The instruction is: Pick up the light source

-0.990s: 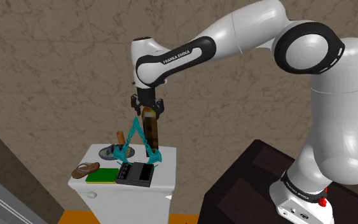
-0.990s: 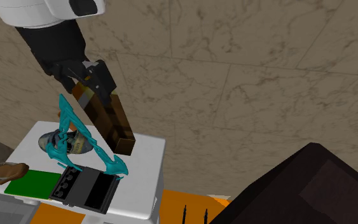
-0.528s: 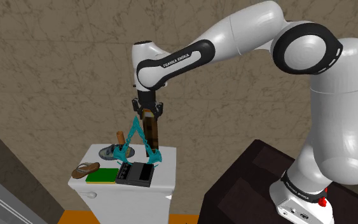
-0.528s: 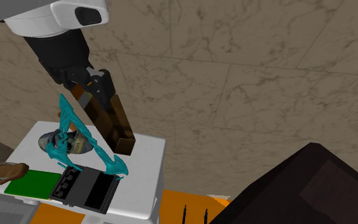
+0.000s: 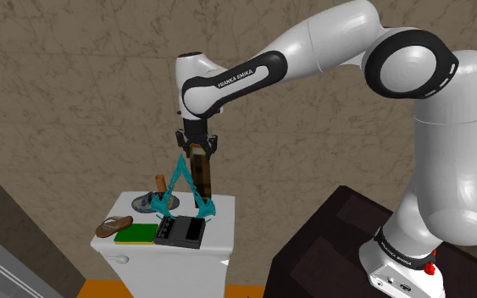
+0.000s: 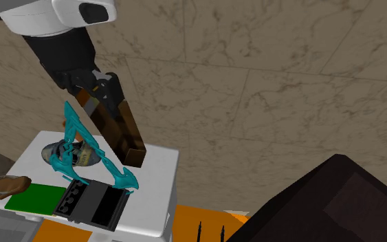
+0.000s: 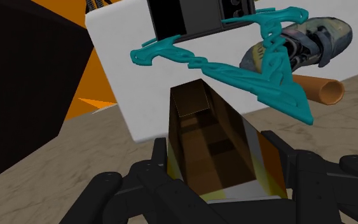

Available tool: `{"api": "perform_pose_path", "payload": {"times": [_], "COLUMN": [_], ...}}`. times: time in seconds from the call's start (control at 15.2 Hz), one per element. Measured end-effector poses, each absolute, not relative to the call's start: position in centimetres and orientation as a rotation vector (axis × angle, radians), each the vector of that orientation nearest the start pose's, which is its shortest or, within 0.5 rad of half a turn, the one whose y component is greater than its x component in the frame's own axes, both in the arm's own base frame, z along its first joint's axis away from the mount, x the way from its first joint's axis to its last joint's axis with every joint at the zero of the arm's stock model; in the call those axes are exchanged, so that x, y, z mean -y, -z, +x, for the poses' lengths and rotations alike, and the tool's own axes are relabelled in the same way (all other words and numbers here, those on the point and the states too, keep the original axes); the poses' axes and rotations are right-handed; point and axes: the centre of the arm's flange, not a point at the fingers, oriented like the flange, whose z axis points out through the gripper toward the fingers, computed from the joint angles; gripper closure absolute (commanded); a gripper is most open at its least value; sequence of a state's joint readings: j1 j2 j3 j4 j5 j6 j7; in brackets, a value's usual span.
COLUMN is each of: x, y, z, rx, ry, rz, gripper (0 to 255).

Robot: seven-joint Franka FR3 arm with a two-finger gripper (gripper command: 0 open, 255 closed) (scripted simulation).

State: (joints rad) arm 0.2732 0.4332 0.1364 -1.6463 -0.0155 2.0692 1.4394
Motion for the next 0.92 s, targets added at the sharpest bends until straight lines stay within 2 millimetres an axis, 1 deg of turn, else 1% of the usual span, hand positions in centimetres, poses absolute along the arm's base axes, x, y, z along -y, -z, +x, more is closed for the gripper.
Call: {"api": "perform_pose_path", "payload": {"times": [0.13,0.66,0.92], "x": [-25.8,-25.6,-25.7], "y": [-37.3,-41.6,-43.4], "z": [61.9,62.0,62.1], "rx": [-1.543,-1.543,-1.543], "ry": [-0.06,-0.06,-0.06], "rz": [-2.712,-2.711,-2.712], "gripper": [255,255,255]}}
